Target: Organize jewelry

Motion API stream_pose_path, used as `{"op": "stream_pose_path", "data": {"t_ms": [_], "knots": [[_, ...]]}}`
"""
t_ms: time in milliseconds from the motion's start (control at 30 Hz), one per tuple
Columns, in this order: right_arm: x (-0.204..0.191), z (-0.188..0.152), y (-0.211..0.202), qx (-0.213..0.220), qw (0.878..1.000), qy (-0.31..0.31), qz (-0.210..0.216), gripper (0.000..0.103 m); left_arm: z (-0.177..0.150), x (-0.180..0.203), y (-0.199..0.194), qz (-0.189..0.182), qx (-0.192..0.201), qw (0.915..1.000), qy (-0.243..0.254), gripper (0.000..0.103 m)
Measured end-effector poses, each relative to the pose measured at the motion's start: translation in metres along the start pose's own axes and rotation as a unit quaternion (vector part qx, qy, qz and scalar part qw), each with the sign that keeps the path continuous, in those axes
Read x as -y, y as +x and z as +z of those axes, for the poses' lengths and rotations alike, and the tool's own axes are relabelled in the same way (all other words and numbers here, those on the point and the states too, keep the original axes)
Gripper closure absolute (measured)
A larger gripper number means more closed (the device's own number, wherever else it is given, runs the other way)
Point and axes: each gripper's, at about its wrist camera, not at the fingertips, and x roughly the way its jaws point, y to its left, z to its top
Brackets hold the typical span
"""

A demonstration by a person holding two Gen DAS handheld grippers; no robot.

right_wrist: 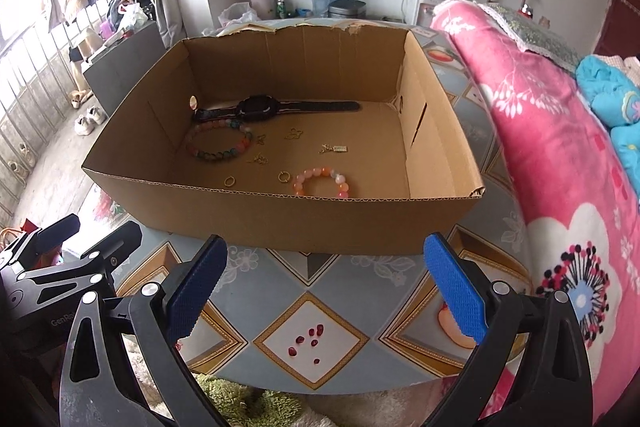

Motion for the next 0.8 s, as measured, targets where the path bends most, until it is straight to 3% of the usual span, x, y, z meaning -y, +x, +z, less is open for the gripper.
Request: {"op": "stream_pose_path", "data": {"t_ms": [800], "knots": [[0.0096, 0.0009, 0.0052, -0.008, 1.000, 0.015, 0.005, 0.008, -0.0011, 0.0084, 0.0052, -0.002, -0.010, 0.9999, 0.013, 0.005]]}}
